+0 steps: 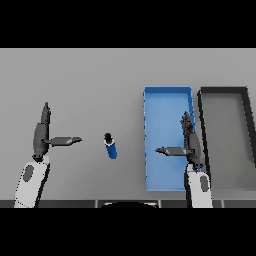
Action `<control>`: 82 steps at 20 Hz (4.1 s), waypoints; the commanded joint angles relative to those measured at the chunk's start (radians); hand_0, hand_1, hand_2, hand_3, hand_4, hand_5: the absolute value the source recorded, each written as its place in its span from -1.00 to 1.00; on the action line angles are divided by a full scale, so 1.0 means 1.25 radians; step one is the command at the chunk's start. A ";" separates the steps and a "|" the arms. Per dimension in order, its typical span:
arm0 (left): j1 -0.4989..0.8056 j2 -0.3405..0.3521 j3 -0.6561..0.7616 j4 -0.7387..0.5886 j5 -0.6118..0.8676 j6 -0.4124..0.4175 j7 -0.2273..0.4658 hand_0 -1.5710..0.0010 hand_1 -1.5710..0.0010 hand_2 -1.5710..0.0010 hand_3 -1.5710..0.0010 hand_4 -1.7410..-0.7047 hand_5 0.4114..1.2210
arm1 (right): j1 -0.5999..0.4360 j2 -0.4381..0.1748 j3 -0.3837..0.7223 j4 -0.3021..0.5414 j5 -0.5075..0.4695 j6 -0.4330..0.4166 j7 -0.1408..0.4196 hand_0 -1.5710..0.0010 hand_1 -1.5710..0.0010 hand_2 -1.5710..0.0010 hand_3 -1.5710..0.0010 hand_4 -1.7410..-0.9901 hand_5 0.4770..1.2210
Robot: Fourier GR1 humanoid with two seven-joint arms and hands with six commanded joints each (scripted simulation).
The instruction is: Pick up the blue pipe and place it into the blue bin.
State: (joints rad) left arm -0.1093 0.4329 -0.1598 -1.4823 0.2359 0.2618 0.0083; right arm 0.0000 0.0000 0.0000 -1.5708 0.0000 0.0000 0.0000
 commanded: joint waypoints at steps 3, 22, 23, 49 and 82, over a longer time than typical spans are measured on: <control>-0.007 0.000 0.003 0.007 0.002 -0.002 -0.003 1.00 1.00 1.00 1.00 0.50 -0.55 | -0.008 0.001 -0.001 0.005 0.001 -0.003 0.004 1.00 1.00 1.00 1.00 0.43 -0.59; 0.071 0.163 -0.151 -0.075 -0.010 -0.376 -0.107 1.00 1.00 1.00 1.00 0.25 -0.76 | 0.054 -0.113 0.072 -0.079 0.156 0.016 -0.077 1.00 1.00 1.00 1.00 0.51 -0.63; 0.080 0.158 -0.169 -0.086 -0.019 -0.383 -0.095 1.00 1.00 1.00 1.00 0.21 -0.79 | 0.055 -0.119 0.072 -0.088 0.159 0.017 -0.069 1.00 1.00 1.00 1.00 0.54 -0.62; -0.073 -0.166 -0.295 0.137 -0.137 -0.331 -0.127 1.00 0.95 0.81 0.84 0.07 -0.66 | 0.086 -0.118 0.065 -0.103 0.149 0.021 -0.082 1.00 1.00 1.00 1.00 0.41 -0.52; -0.110 -0.281 -0.265 -0.076 -0.168 -0.377 -0.061 -1.00 -1.00 -1.00 -1.00 -0.47 1.00 | 0.258 -0.031 0.112 -0.221 0.274 -0.115 -0.105 1.00 1.00 1.00 1.00 0.53 -0.55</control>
State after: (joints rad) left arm -0.2460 0.0819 -0.4903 -1.5778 0.0249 -0.2111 -0.0710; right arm 0.3242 -0.0377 0.1409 -1.8465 0.3426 -0.1435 -0.1374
